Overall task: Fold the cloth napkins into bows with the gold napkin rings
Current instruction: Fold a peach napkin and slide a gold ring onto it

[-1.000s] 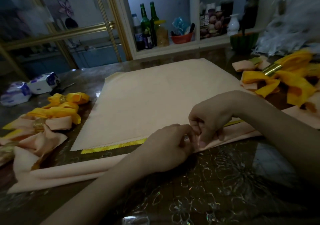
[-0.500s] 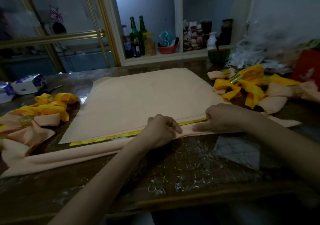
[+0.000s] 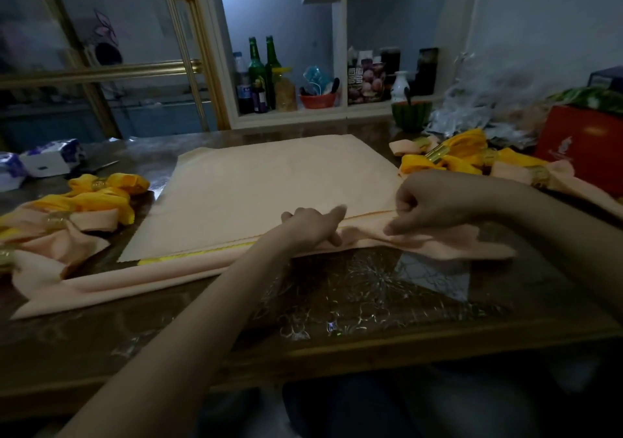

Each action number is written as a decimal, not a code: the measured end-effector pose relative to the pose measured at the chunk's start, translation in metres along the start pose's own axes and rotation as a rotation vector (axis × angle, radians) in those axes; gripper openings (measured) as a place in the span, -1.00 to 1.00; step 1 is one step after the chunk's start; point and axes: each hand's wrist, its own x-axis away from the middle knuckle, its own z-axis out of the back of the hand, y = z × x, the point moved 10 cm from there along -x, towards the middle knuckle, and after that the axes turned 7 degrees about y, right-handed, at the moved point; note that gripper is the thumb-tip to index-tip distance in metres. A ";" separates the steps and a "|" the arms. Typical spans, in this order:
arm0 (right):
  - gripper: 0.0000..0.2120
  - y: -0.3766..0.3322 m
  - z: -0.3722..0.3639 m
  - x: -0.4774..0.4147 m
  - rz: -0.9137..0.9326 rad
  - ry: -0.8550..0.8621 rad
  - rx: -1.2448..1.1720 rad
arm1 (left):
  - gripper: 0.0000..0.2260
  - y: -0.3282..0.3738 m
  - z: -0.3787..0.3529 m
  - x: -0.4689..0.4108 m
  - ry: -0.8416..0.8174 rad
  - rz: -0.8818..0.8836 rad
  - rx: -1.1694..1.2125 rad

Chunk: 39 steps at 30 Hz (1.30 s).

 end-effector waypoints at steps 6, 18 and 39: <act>-0.77 -0.090 -0.016 0.028 0.181 0.055 -0.532 | -0.64 0.002 0.004 0.009 -0.087 0.002 0.104; -0.77 -0.069 -0.040 -0.020 0.253 0.215 -0.554 | -0.77 -0.010 0.001 0.021 -0.014 -0.173 0.301; -0.85 -0.050 -0.038 -0.053 0.170 0.237 -0.311 | -0.68 -0.104 0.060 0.033 0.289 -0.071 -0.266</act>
